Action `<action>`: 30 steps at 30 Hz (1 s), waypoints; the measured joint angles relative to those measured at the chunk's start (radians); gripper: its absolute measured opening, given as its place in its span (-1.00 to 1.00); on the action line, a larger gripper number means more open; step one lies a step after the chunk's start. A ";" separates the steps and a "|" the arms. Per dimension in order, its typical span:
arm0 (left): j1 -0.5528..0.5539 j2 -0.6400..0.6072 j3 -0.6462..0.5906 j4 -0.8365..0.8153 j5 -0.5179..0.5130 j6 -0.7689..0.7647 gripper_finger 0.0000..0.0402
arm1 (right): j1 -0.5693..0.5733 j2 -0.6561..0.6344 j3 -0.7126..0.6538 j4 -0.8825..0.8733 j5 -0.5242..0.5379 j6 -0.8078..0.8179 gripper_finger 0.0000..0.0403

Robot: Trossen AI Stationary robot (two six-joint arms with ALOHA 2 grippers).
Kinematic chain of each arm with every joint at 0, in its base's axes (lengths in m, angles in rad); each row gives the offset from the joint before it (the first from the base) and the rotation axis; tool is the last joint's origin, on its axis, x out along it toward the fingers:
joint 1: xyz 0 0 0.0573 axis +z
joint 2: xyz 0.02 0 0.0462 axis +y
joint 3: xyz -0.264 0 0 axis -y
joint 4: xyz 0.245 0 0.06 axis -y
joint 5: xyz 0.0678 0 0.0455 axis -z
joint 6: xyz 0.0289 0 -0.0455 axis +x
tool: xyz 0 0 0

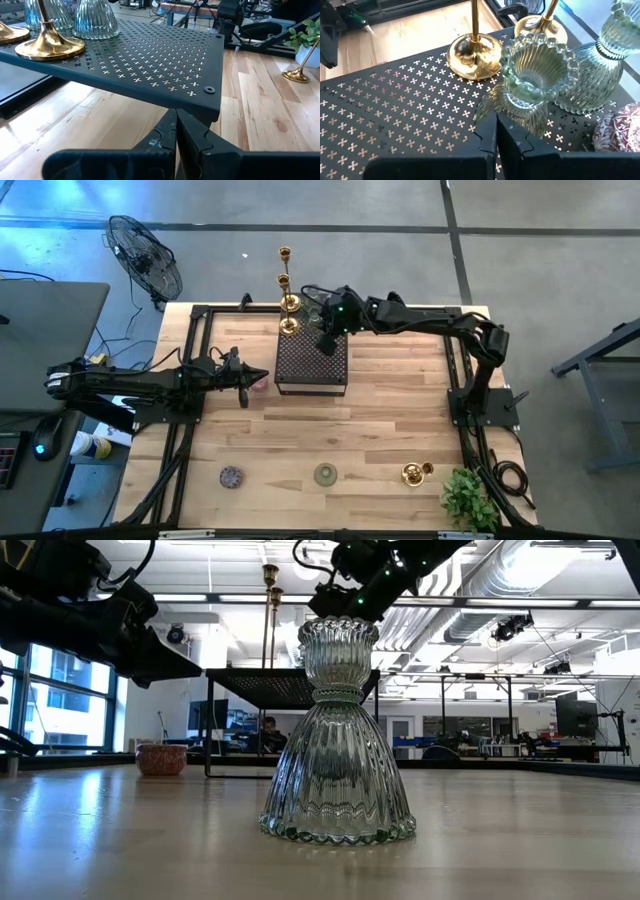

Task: Pick & Place candle stick holders
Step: Put the green candle holder on the shelf

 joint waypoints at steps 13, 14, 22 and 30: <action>0.000 0.000 0.000 0.000 0.000 0.000 -1.00 | -0.007 0.005 0.034 -0.134 0.083 -0.009 -0.99; 0.000 0.000 0.000 0.000 0.000 0.000 -1.00 | -0.007 0.010 0.033 -0.120 0.085 -0.013 -0.99; 0.000 0.000 0.000 -0.001 0.000 0.000 -1.00 | -0.017 0.033 0.033 -0.059 0.058 -0.032 -0.99; 0.000 0.000 0.000 -0.001 0.000 0.000 -1.00 | -0.017 0.033 0.034 -0.039 0.042 -0.034 -1.00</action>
